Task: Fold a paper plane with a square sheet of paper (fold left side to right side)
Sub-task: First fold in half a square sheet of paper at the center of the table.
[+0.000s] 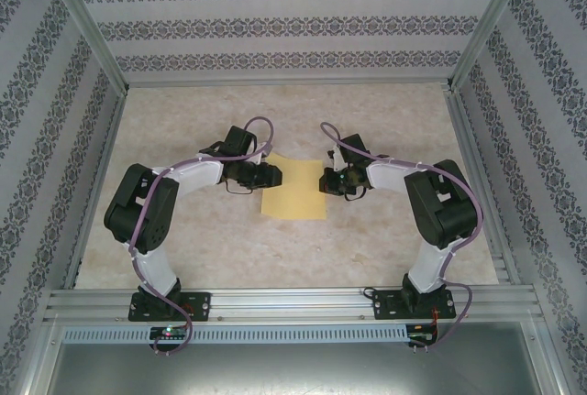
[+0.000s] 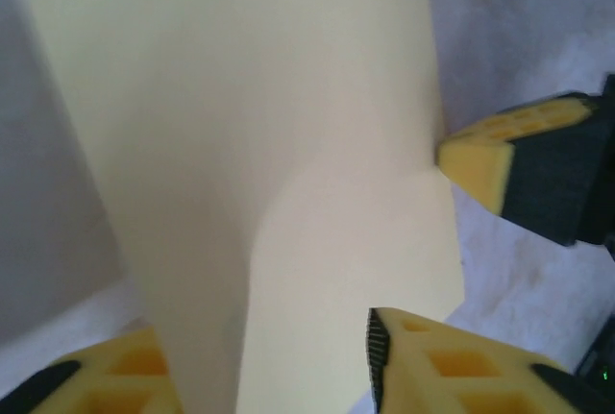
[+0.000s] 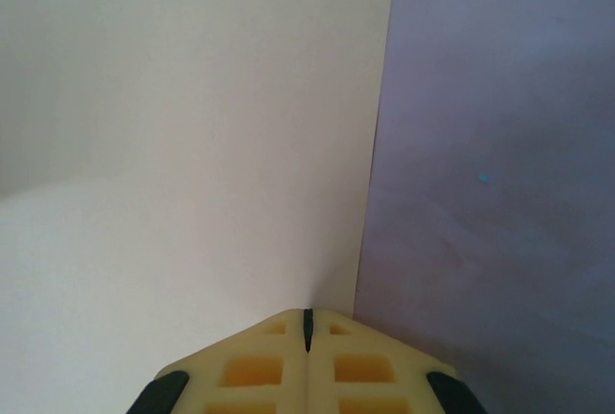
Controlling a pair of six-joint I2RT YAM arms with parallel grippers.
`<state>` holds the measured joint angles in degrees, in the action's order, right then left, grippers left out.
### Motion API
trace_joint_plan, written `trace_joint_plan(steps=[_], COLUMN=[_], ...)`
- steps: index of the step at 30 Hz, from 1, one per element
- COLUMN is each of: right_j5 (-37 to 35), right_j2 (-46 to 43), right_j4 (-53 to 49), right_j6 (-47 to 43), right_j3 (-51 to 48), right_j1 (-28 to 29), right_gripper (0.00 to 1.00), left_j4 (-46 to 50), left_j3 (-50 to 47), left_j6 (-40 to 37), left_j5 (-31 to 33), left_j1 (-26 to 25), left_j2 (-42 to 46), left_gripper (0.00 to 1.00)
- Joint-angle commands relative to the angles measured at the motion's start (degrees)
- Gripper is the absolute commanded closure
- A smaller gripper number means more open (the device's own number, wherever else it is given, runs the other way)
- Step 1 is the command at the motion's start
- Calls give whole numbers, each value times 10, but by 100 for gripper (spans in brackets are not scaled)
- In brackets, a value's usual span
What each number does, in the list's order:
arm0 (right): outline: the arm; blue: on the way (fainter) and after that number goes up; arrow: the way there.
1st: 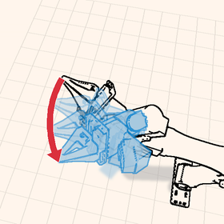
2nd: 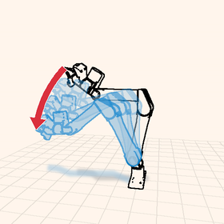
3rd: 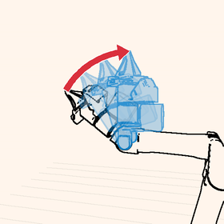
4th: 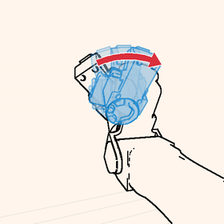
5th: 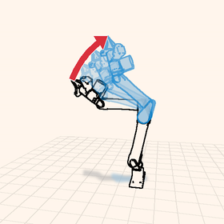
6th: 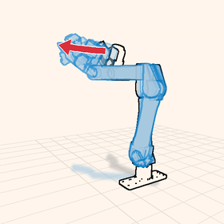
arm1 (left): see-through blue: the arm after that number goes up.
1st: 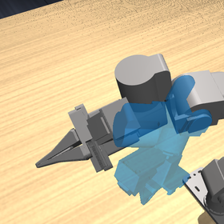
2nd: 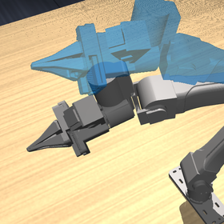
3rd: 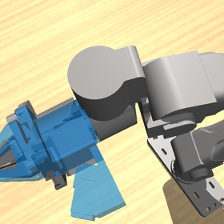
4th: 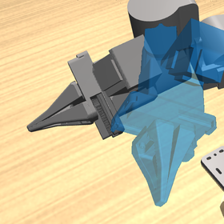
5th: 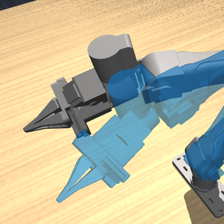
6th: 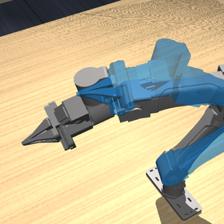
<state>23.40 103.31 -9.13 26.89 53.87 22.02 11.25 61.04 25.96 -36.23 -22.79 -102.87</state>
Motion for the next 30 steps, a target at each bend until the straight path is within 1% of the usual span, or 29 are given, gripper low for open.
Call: trace_joint_plan(steps=[1,6,11,12,15,18,20,24,26,30], right_j5=[-21,-20,5,13,32,36,42,102,131,161], right_j2=[22,11,-19,-30,-74,-121,-148,-170,-168,-155], right_j4=[-16,-10,18,31,66,72,75,129,149,175], right_j6=[-1,-5,9,17,38,46,62,114,133,158], right_j3=[-8,-17,-31,-37,-60,-71,-80,-103,-104,-98], right_j1=[8,8,-5,-10,-27,-38,-46,-56,-56,-56], right_gripper=[100,100,100,99,90,74,64,56,53,47], left_j4=[-58,-112,-116,-116,-119,-119,-116,-112,-112,-114], left_j3=[15,35,65,69,75,80,84,88,87,88], left_j6=[36,74,79,79,81,84,82,79,80,78], left_j5=[-64,-104,-105,-104,-102,-100,-97,-88,-87,-88], left_j1=[-4,-21,-38,-40,-44,-48,-52,-57,-58,-59], left_j2=[20,-11,-45,-50,-62,-72,-77,-80,-81,-82], left_gripper=[50,43,41,41,42,45,48,54,54,49])
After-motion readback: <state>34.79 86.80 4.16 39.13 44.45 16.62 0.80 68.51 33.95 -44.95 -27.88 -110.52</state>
